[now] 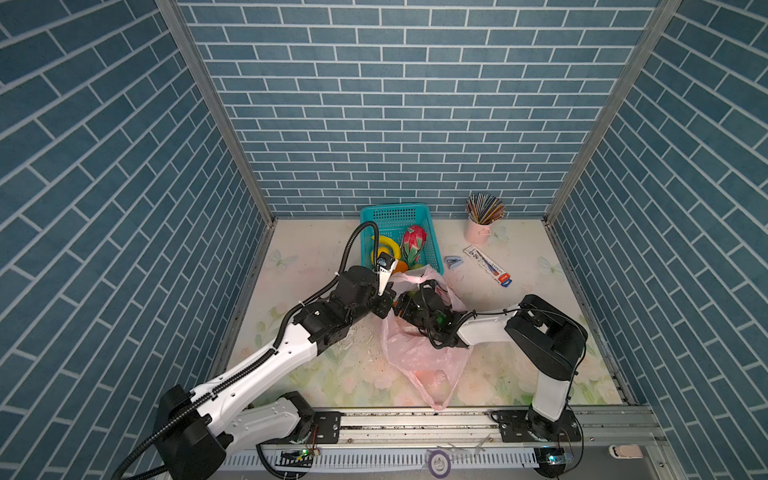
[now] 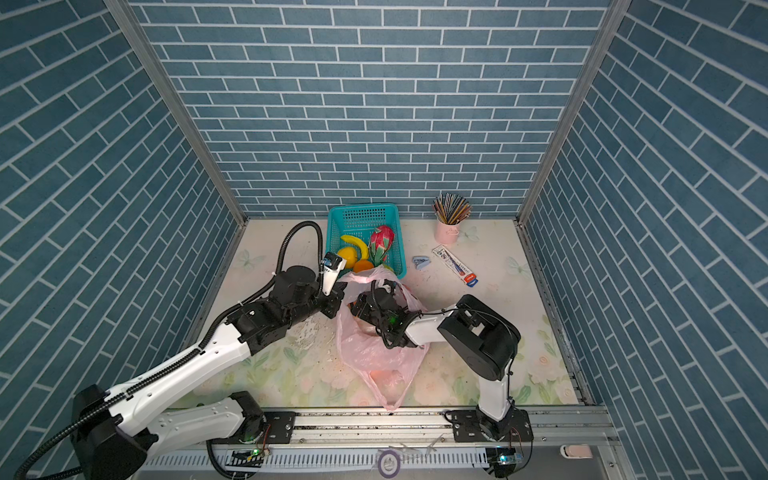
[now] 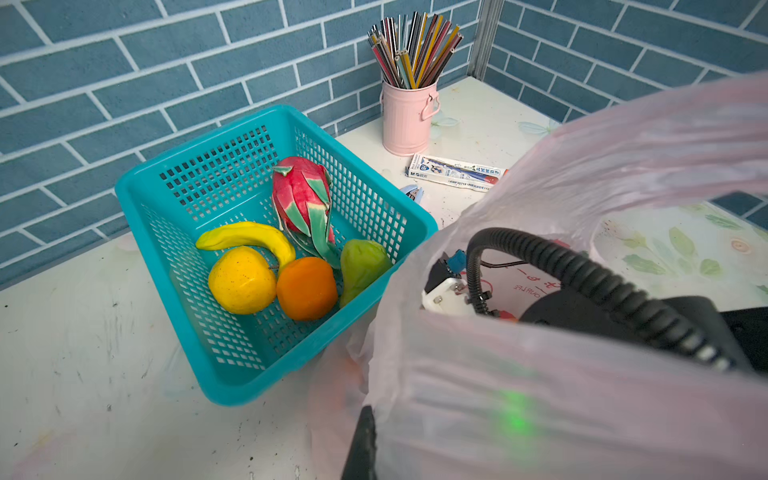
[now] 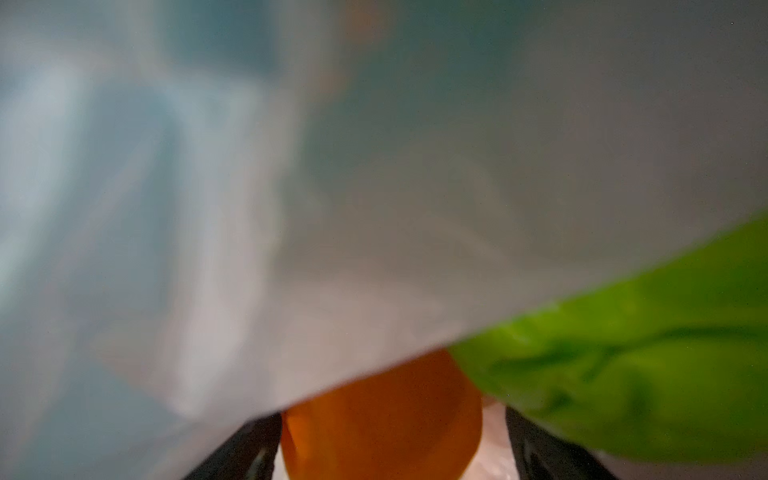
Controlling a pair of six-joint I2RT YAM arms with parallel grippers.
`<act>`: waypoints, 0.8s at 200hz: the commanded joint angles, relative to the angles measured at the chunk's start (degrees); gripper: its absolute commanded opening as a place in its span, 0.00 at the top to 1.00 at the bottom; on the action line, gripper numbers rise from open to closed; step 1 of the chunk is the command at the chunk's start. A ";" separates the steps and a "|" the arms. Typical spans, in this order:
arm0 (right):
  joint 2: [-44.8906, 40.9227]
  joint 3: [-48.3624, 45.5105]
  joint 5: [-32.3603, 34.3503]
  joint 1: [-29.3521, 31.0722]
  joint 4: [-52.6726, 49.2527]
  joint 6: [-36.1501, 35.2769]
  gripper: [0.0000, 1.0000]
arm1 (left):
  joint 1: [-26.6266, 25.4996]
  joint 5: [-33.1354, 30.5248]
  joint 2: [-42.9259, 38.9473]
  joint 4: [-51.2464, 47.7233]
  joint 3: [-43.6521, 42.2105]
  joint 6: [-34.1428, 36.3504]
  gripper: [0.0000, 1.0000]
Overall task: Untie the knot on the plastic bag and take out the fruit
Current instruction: 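Grasp the orange inside the pink bag with the right gripper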
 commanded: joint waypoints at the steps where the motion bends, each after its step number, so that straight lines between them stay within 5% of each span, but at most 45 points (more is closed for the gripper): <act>1: 2.05 0.30 -0.94 -0.71 2.14 1.59 0.18 | 0.50 -0.53 -0.81 0.76 -0.90 -0.61 1.00; 62: 0.21 -3.68 -1.41 -1.15 8.30 2.16 0.38 | 0.84 -0.75 -0.30 1.81 -2.58 0.06 1.00; 160: -7.09 -6.19 -1.57 0.95 3.65 -3.68 0.42 | 0.84 -1.18 0.66 1.77 0.26 0.08 1.00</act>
